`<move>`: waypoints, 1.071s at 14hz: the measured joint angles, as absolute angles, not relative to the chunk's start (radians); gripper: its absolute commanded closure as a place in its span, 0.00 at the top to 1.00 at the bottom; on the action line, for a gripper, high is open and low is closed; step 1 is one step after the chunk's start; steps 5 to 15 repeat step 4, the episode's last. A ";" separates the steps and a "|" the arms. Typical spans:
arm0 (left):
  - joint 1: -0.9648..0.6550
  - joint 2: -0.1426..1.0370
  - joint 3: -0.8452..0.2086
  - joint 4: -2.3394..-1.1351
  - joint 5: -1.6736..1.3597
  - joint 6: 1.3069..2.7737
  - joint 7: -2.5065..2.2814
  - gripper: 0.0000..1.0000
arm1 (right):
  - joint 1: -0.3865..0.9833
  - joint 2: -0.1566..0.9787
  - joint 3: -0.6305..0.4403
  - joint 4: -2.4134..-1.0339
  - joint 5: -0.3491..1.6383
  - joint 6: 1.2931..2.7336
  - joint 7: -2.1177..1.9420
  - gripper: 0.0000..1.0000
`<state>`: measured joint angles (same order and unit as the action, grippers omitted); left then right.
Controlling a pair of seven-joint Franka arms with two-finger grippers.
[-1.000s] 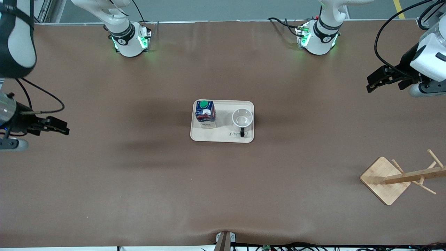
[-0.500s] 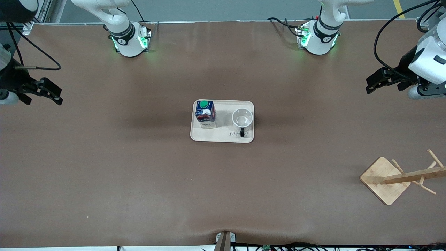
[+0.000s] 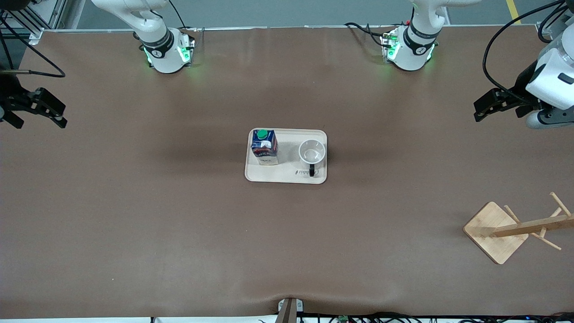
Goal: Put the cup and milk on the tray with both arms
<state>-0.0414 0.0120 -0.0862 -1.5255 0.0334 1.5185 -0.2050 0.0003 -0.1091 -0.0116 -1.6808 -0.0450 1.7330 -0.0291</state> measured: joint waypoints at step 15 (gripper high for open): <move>-0.041 0.020 -0.086 -1.525 0.033 1.518 -0.205 1.00 | -0.007 -0.109 -0.012 -1.670 -0.045 1.705 -0.033 1.00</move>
